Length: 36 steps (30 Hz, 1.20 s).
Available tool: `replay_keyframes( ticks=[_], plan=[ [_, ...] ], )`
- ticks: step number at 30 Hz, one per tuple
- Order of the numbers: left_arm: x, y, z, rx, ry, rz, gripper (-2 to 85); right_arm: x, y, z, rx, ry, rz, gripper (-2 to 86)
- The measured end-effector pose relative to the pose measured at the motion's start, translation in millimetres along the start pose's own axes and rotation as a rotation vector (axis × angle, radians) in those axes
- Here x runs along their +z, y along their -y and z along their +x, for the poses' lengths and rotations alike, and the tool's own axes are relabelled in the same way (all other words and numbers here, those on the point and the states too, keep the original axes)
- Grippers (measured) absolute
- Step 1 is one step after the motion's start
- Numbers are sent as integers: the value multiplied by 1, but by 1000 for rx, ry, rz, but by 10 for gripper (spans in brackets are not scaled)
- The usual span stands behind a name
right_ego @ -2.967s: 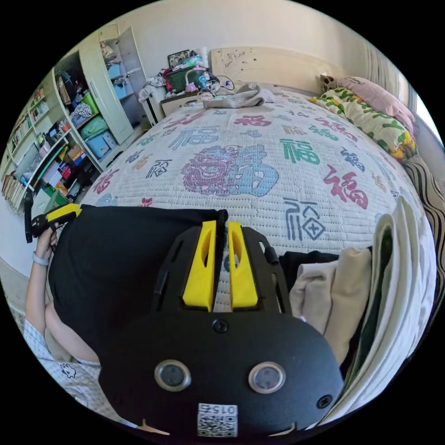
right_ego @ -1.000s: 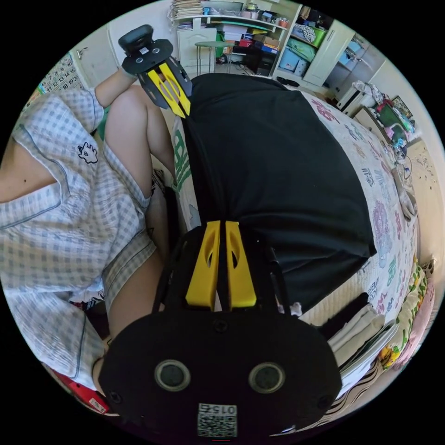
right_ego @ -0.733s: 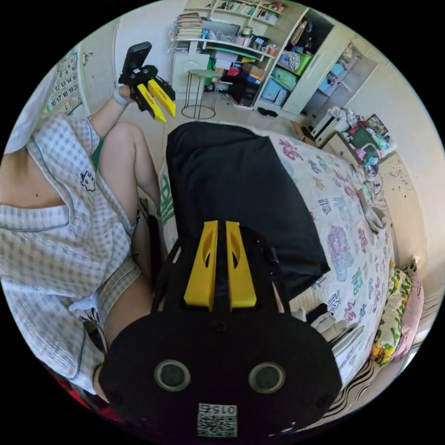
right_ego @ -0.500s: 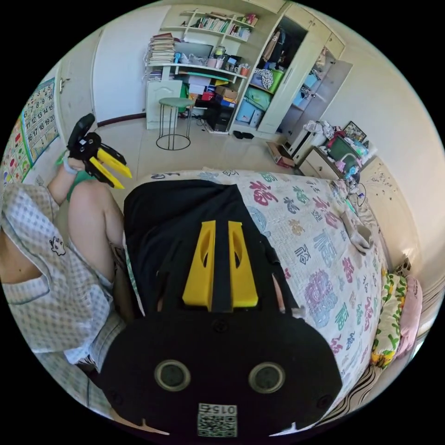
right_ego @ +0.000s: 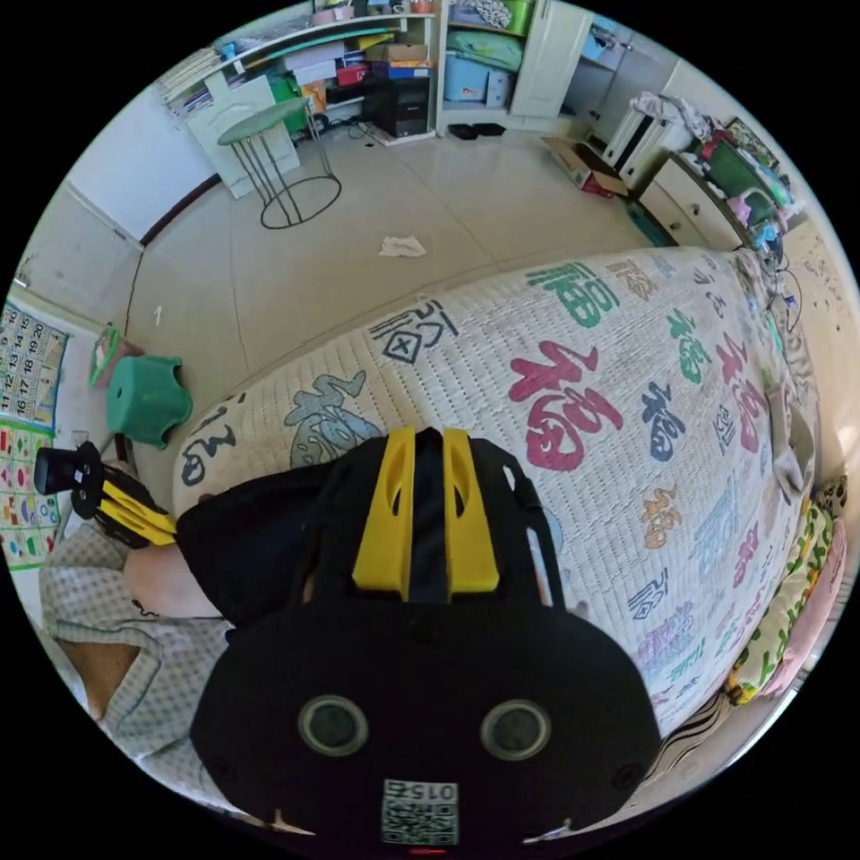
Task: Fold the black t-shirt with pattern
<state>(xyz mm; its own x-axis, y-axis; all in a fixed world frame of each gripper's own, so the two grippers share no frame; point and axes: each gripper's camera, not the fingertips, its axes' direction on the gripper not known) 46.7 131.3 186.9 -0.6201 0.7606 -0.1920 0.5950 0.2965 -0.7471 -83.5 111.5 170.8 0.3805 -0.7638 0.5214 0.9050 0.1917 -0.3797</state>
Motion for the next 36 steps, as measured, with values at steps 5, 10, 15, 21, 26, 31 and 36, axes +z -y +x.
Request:
replay_keyframes(
  ticks=[5, 10, 15, 21, 26, 31, 36],
  plan=[
    [-15, -16, -27, -59, -129, 117, 0, -20, 24, 0, -26, -35, -21, -7],
    [-58, -35, -50, -131, -170, 297, -3, -69, 43, -9, -8, -116, 71, -10],
    [-115, -55, -54, -192, -79, 453, -4, -131, 53, -17, -23, -33, 221, -10],
    [-136, -29, 7, -66, -87, 486, -4, -202, -12, 11, 1, 36, 382, -10],
    [-104, 36, 88, 135, -225, 477, -2, -268, -133, 77, 99, 134, 597, -10],
    [-39, 95, 163, 271, -338, 396, -2, -289, -244, 142, 230, 169, 710, -10],
    [56, 139, 229, 319, -370, 255, -1, -275, -317, 208, 384, 178, 696, -10]
  ],
)
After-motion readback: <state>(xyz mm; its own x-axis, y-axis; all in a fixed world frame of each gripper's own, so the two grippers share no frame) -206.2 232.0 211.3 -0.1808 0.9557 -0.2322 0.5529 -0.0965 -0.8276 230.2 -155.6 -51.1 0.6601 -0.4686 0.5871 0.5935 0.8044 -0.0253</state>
